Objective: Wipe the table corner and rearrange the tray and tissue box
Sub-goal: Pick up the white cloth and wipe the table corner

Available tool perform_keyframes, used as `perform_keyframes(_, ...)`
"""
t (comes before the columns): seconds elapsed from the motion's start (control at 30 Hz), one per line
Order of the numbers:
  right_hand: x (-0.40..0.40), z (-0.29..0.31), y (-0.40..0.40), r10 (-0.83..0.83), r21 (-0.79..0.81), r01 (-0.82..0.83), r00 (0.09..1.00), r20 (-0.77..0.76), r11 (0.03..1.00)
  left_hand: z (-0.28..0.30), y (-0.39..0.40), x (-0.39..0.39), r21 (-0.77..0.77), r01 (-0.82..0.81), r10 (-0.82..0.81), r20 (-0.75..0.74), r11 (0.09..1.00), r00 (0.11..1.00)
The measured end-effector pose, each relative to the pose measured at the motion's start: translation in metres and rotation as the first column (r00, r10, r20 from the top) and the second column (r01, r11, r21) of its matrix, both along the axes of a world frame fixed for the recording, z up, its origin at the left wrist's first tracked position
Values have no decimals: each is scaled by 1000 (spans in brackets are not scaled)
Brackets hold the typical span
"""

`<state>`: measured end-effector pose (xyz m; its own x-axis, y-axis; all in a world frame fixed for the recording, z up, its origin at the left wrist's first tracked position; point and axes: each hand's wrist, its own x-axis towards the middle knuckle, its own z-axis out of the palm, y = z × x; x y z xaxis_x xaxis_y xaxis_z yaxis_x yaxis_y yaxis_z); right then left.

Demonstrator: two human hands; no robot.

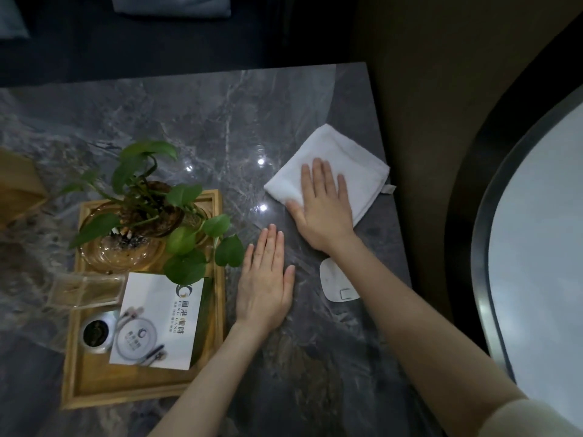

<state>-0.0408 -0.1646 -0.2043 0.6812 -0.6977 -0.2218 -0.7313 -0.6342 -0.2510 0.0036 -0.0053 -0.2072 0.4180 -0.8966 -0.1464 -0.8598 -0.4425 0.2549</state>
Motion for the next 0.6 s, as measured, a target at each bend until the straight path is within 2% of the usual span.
perform_keyframes(0.2, -48, 0, 29, 116, -26, -116, 993, -20, 993, 3, 0, -2, 10, -75, 76, -27, 997, 997)
perform_keyframes(0.4, -69, -1, 15, 23, 21, -23, 1000, -5, 1000, 1, -1, -2, 9, -74, 75, -19, 997, 997)
perform_keyframes(0.6, -40, 2, -36, -44, 39, 46, 998, -52, 998, 2, -2, -3, -11, -76, 76, 3, 997, 997)
